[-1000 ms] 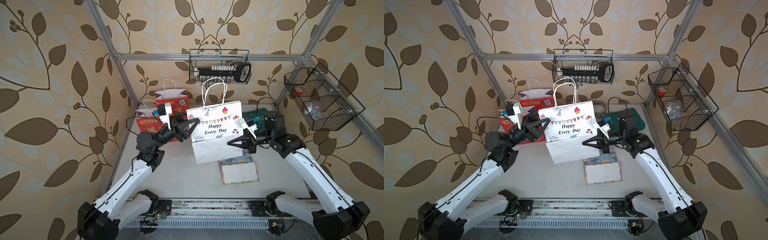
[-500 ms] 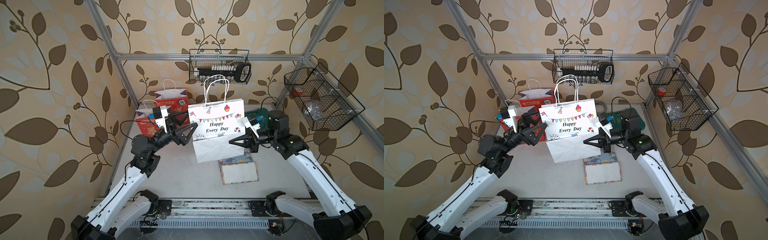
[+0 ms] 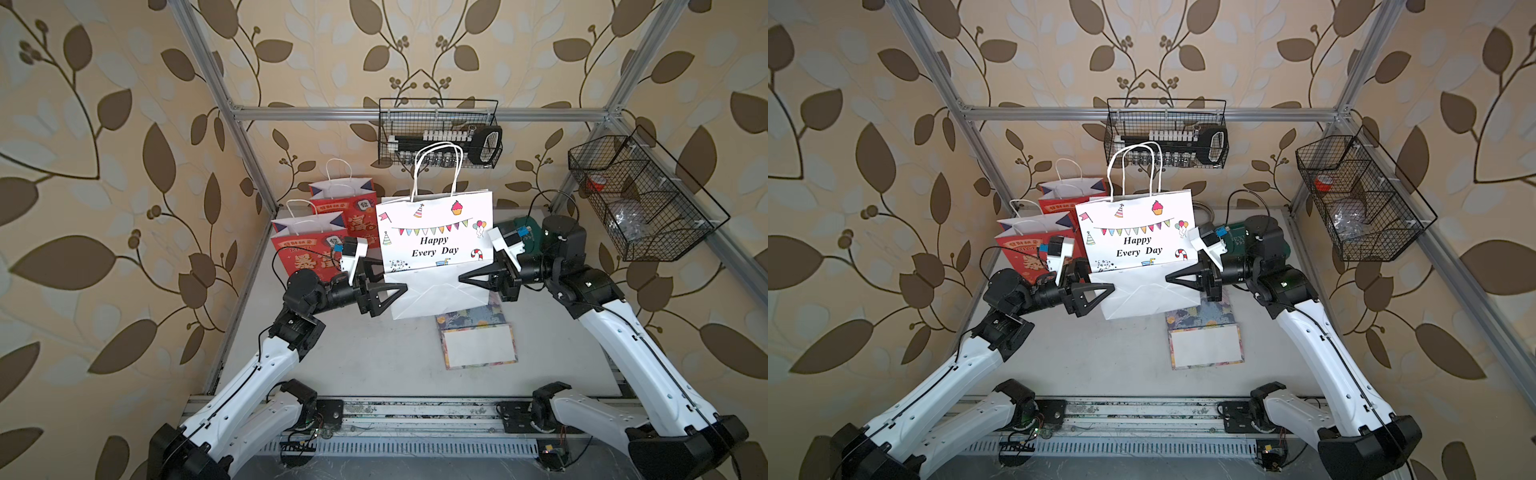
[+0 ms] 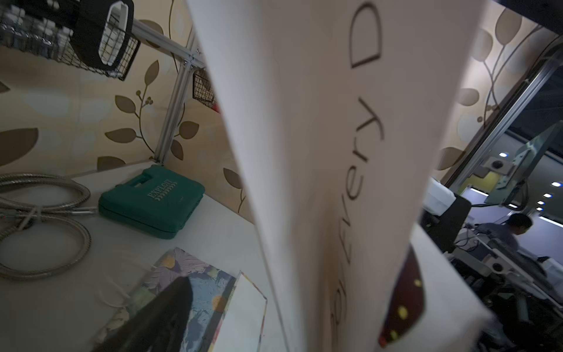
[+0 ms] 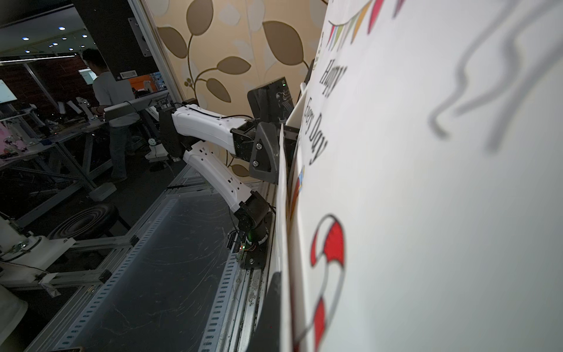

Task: Put away the paper bag
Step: Press the paper bag.

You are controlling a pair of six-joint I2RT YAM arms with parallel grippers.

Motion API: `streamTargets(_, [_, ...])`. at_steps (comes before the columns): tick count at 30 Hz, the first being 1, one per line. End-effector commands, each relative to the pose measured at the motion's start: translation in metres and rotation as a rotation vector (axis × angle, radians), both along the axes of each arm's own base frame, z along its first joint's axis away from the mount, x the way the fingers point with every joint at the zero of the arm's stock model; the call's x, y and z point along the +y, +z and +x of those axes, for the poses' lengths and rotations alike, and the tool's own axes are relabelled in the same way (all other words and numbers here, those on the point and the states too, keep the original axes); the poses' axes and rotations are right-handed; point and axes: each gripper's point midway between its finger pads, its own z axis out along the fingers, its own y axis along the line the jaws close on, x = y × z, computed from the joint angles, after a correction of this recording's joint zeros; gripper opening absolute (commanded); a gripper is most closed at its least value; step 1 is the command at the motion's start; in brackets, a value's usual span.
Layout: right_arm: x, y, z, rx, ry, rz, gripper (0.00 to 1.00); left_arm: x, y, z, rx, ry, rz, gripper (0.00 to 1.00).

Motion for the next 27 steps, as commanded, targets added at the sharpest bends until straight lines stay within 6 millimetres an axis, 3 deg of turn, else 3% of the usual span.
streamTargets(1, [0.003, 0.005, 0.001, -0.014, -0.004, 0.004, 0.00, -0.004, 0.039, -0.011, -0.126, -0.079, -0.062, 0.66])
streamTargets(2, [0.004, 0.002, 0.002, -0.009, -0.006, 0.001, 0.00, -0.005, 0.043, -0.010, -0.139, -0.080, -0.076, 0.53])
streamTargets(4, [0.004, -0.003, 0.003, -0.001, -0.012, -0.004, 0.00, -0.004, 0.045, -0.008, -0.152, -0.062, -0.096, 0.15])
streamTargets(5, [0.004, -0.005, 0.003, 0.004, -0.015, -0.007, 0.00, -0.003, 0.045, -0.006, -0.154, -0.043, -0.104, 0.02])
streamTargets(7, [0.002, -0.008, 0.004, 0.014, -0.021, -0.010, 0.00, 0.000, 0.044, -0.004, -0.162, -0.014, -0.112, 0.00])
streamTargets(8, [0.001, -0.009, 0.004, 0.021, -0.028, -0.012, 0.07, 0.002, 0.044, -0.004, -0.164, 0.001, -0.117, 0.00])
streamTargets(10, [-0.004, -0.011, 0.005, 0.042, -0.042, -0.016, 0.33, 0.005, 0.046, -0.003, -0.166, 0.022, -0.126, 0.00])
streamTargets(11, [-0.006, -0.014, 0.004, 0.053, -0.043, -0.017, 0.42, 0.006, 0.047, -0.004, -0.165, 0.025, -0.131, 0.00])
streamTargets(12, [-0.008, -0.016, 0.004, 0.062, -0.046, -0.016, 0.44, 0.006, 0.048, -0.005, -0.165, 0.028, -0.135, 0.00])
streamTargets(13, [-0.011, -0.021, 0.005, 0.073, -0.052, -0.017, 0.43, 0.007, 0.050, -0.005, -0.166, 0.029, -0.142, 0.00])
streamTargets(15, [-0.014, -0.029, 0.004, 0.101, -0.053, -0.018, 0.33, 0.007, 0.050, -0.006, -0.161, 0.029, -0.147, 0.00])
streamTargets(18, [-0.013, -0.030, 0.004, 0.118, -0.035, -0.004, 0.00, 0.007, 0.049, -0.007, -0.153, 0.020, -0.143, 0.00])
streamTargets(23, [-0.012, -0.020, 0.007, 0.085, -0.039, 0.016, 0.00, 0.004, 0.040, -0.008, -0.134, 0.005, -0.112, 0.00])
streamTargets(25, [-0.012, -0.016, 0.011, 0.082, -0.051, 0.017, 0.29, 0.003, 0.036, -0.008, -0.126, -0.002, -0.093, 0.00])
streamTargets(27, [-0.011, -0.012, 0.015, 0.073, -0.058, 0.022, 0.41, 0.002, 0.030, -0.008, -0.119, -0.008, -0.070, 0.00])
